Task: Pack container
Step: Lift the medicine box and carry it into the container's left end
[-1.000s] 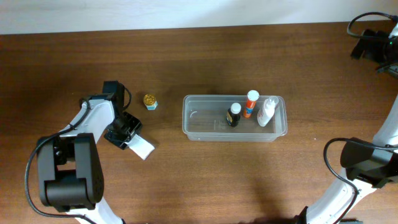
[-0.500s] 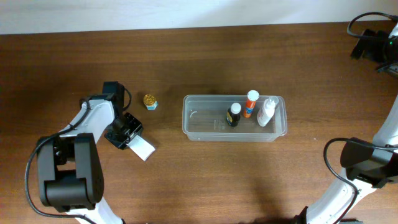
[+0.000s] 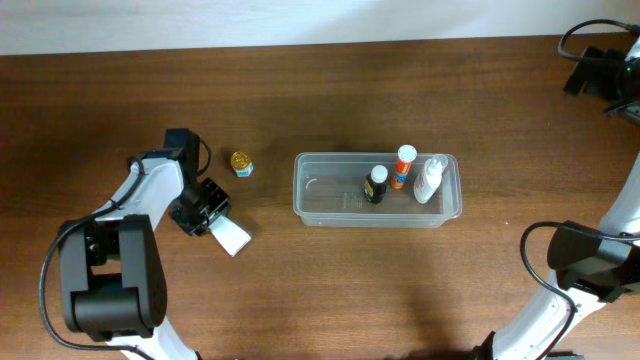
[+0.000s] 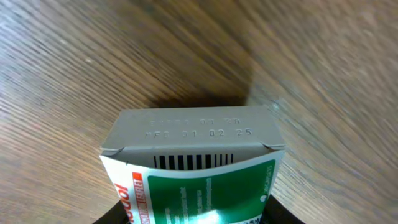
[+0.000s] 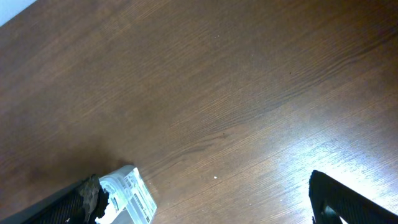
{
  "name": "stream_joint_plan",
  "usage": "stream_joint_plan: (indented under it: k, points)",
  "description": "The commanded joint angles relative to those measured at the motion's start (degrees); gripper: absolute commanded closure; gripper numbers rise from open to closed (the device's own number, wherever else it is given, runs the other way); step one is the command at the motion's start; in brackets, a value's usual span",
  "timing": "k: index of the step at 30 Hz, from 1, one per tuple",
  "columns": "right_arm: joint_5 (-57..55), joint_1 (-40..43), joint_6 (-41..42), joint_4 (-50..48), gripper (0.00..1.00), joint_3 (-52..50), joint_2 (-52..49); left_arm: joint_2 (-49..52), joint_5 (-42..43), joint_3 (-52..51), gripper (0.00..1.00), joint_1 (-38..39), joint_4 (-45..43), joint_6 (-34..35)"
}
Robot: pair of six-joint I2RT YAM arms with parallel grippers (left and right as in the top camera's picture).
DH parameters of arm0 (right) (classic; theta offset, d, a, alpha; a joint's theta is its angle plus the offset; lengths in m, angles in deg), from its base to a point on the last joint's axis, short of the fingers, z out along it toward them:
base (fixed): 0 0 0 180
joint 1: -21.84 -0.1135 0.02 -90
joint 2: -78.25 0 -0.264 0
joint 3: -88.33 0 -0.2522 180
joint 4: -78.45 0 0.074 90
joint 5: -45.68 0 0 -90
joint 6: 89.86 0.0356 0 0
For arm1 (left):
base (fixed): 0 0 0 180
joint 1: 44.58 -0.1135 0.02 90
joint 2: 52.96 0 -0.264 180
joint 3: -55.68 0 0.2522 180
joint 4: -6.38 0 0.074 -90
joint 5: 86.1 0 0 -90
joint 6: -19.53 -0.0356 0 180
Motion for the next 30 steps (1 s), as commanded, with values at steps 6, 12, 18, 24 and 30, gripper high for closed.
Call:
stream_joint_plan:
  k: [6, 12, 18, 24, 30]
  points:
    - [-0.35, 0.09, 0.26, 0.31, 0.02, -0.07, 0.17, -4.9, 1.84, 10.27, 0.6, -0.04, 4.13, -5.66]
    - [-0.35, 0.09, 0.26, 0.31, 0.02, -0.04, 0.17, -12.17, 1.88, 16.63, 0.59, 0.02, 5.53, -7.82]
    - [-0.35, 0.09, 0.26, 0.31, 0.02, -0.04, 0.17, -18.82, 1.88, 19.8, 0.59, 3.67, 2.36, -7.8]
    - [-0.35, 0.09, 0.26, 0.31, 0.02, -0.07, 0.17, -19.89, 0.98, 19.8, 0.59, 14.86, -6.71, -11.61]
    - [-0.35, 0.09, 0.26, 0.31, 0.02, -0.07, 0.17, -17.29, -9.38, 19.78, 0.59, 25.24, -12.24, -14.23]
